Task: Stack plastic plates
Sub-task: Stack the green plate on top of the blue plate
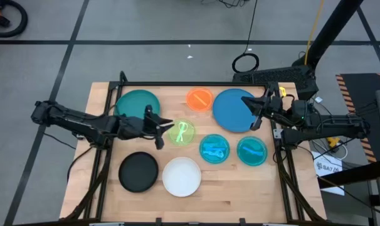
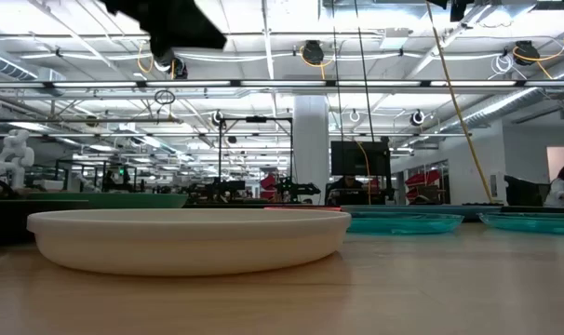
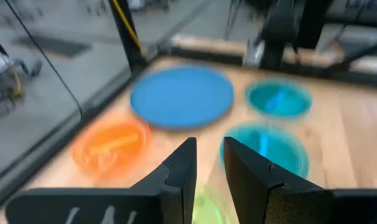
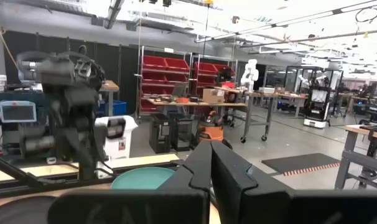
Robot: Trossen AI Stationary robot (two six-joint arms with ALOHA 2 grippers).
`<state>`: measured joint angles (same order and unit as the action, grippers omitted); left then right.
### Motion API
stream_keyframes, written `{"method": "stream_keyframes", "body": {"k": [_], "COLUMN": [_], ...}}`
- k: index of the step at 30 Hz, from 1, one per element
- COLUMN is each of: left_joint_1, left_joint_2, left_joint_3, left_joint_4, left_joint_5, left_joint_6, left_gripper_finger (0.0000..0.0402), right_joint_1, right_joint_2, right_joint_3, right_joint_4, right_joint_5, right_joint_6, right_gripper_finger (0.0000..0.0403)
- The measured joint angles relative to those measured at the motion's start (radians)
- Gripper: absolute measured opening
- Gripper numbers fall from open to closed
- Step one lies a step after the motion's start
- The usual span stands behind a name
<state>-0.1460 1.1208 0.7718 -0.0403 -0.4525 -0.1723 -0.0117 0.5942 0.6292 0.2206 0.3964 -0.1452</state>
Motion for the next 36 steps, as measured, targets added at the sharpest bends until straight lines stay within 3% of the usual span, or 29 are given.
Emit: {"method": "stream_keyframes", "body": {"k": [6,11,23,28,32,36], "left_joint_1": [0.086,0.132,0.165,0.172,0.16,0.125], "left_joint_2": [0.147,0.224,0.226,0.225,0.225,0.226], "left_joint_3": [0.001,0.001,0.002,0.009,0.094,0.206], "left_joint_4": [-0.002,-0.046,-0.38,-0.395,-0.523,-0.621], "left_joint_5": [0.19,0.225,0.235,0.328,0.435,0.445], "left_joint_6": [-0.069,-0.078,-0.261,-0.275,-0.284,-0.257], "left_gripper_finger": [0.0088,0.0088,0.0088,0.0088,0.0088,0.0088], "right_joint_1": [0.0,0.0,0.0,0.0,0.0,0.0], "right_joint_2": [0.0,0.0,0.0,0.0,0.0,0.0], "right_joint_3": [0.0,0.0,0.0,0.001,0.001,0.001], "right_joint_4": [0.0,0.0,-0.001,-0.001,-0.001,-0.001], "right_joint_5": [-0.003,-0.004,-0.004,-0.004,-0.004,-0.004], "right_joint_6": [-0.002,-0.007,-0.024,-0.024,-0.024,-0.024], "right_gripper_finger": [0.0002,0.0002,0.0002,0.0002,0.0002,0.0002]}}
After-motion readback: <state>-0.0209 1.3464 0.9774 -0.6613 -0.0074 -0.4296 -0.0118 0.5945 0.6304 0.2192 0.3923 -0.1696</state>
